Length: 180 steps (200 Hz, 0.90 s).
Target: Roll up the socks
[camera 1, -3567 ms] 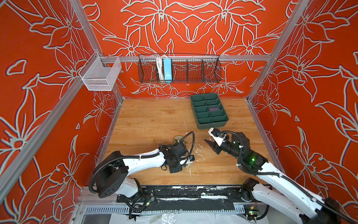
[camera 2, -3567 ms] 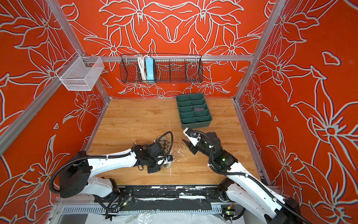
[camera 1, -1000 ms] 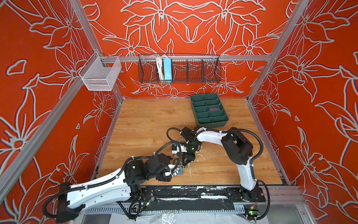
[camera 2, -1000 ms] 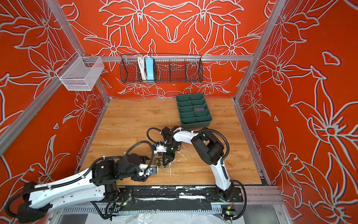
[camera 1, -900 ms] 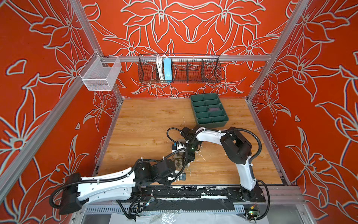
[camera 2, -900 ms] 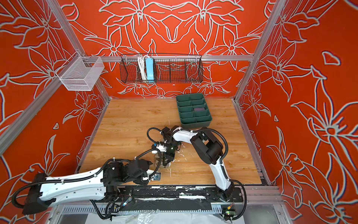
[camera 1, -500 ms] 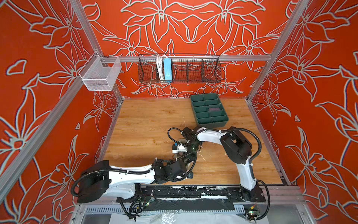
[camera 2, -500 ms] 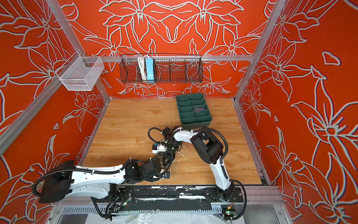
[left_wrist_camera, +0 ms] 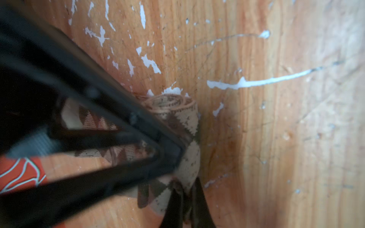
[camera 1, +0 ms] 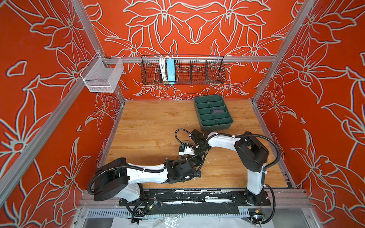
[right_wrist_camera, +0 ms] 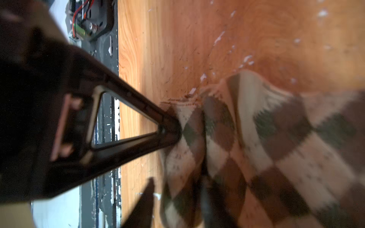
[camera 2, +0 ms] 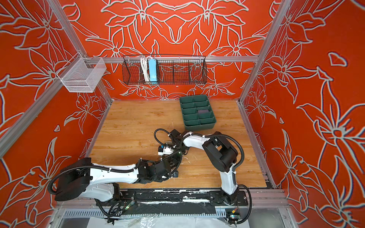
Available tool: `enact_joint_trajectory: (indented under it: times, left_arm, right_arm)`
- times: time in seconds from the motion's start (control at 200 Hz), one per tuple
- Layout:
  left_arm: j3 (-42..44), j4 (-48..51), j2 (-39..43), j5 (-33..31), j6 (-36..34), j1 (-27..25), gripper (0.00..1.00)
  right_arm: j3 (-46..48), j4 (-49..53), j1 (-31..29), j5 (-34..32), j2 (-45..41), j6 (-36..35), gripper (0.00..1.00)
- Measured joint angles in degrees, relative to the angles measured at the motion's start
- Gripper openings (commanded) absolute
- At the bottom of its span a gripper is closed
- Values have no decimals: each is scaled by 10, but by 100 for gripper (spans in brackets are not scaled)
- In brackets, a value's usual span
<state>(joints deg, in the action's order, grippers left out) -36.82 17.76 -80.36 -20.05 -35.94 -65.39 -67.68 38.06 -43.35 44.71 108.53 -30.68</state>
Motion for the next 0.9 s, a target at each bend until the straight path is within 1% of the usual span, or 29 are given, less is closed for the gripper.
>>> enact_joint_trajectory:
  times: [0.075, 0.185, 0.275, 0.315, 0.38, 0.445, 0.505, 0.55, 0.59, 0.621, 0.646, 0.726, 0.771, 0.821, 0.901]
  left_arm:
    - [-8, 18, 4, 29, -2, 15, 1]
    - [-24, 49, 8, 70, 2, 42, 1]
    - [-37, 72, 8, 101, 7, 60, 1]
    - [-44, 84, 8, 118, 9, 67, 1]
    - [-56, 103, 7, 148, 11, 77, 2]
    - [-72, 125, -1, 177, 12, 91, 2]
    - [-92, 150, -16, 206, 14, 108, 0]
    - [-109, 166, -29, 227, 15, 119, 0]
    - [-128, 182, -45, 247, 16, 130, 0]
    - [-140, 192, -55, 261, 17, 137, 0]
    - [-150, 200, -63, 271, 17, 143, 0]
    - [-174, 220, -88, 297, 19, 157, 0]
    - [-183, 228, -98, 307, 20, 162, 0]
    - [-192, 238, -109, 317, 21, 167, 0]
    - [-205, 250, -121, 332, 21, 176, 0]
  right_arm:
    - [21, -24, 11, -10, -36, 15, 98]
    - [57, -55, 43, -31, -114, 60, 98]
    - [95, -87, 70, -84, -200, 102, 98]
    - [117, -108, 80, -123, -248, 123, 98]
    - [159, -148, 92, -207, -332, 155, 98]
    - [218, -205, 98, -312, -425, 196, 98]
    - [286, -264, 98, -411, -515, 254, 98]
    - [335, -300, 99, -461, -576, 287, 98]
    - [372, -323, 100, -489, -627, 308, 98]
    - [392, -335, 103, -499, -654, 317, 97]
    - [407, -343, 104, -503, -677, 323, 95]
    - [423, -346, 104, -489, -717, 324, 87]
    - [421, -343, 103, -473, -726, 323, 84]
    - [412, -328, 97, -451, -727, 312, 84]
    - [388, -293, 66, -431, -713, 278, 83]
